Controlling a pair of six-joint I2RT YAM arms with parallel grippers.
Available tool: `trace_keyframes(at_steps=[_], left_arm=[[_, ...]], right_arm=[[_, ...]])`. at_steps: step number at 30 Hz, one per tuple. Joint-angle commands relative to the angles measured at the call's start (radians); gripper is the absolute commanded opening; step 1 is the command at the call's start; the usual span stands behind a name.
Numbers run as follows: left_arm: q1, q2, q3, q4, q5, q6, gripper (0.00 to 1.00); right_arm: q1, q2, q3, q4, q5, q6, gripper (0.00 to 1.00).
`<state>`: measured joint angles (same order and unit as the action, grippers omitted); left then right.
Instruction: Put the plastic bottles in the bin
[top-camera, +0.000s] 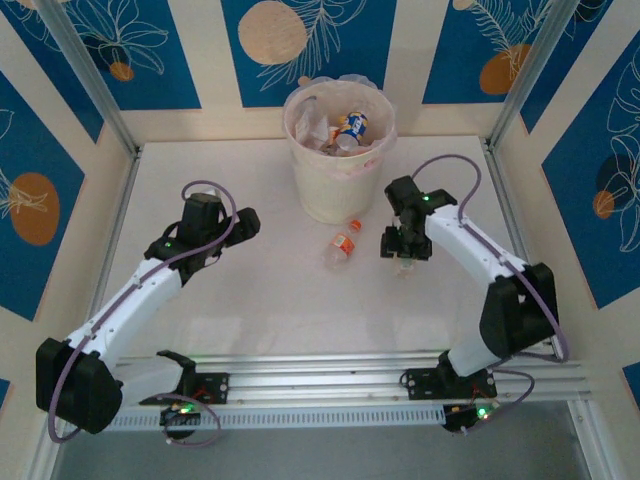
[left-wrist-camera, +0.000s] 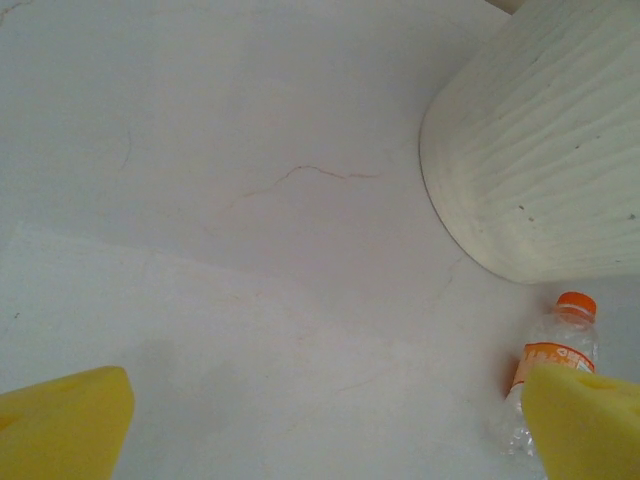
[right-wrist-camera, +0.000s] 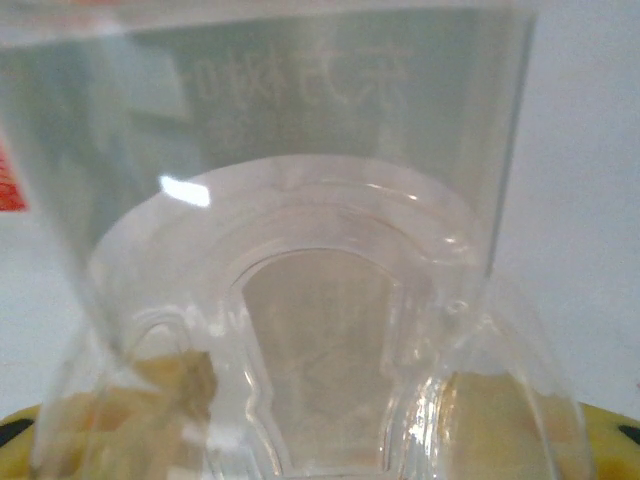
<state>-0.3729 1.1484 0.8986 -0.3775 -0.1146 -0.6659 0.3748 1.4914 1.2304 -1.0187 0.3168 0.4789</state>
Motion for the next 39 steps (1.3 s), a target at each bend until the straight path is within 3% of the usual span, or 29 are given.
trace_keyframes(at_steps=[1, 13, 26, 39], left_arm=[[0.011, -0.017, -0.008, 0.021, 0.009, 0.029, 0.99], [0.010, -0.021, -0.029, 0.035, 0.018, 0.022, 1.00], [-0.018, -0.010, -0.024, 0.101, 0.077, 0.071, 0.99], [-0.043, 0.008, -0.001, 0.075, 0.063, 0.082, 1.00]], right_arm=[[0.012, -0.071, 0.092, -0.058, 0.032, 0.023, 0.48], [0.044, -0.034, 0.574, -0.021, -0.032, -0.103, 0.48], [0.042, 0.326, 1.188, -0.053, -0.053, -0.219, 0.49], [0.041, 0.591, 1.443, -0.027, -0.111, -0.258, 0.53]])
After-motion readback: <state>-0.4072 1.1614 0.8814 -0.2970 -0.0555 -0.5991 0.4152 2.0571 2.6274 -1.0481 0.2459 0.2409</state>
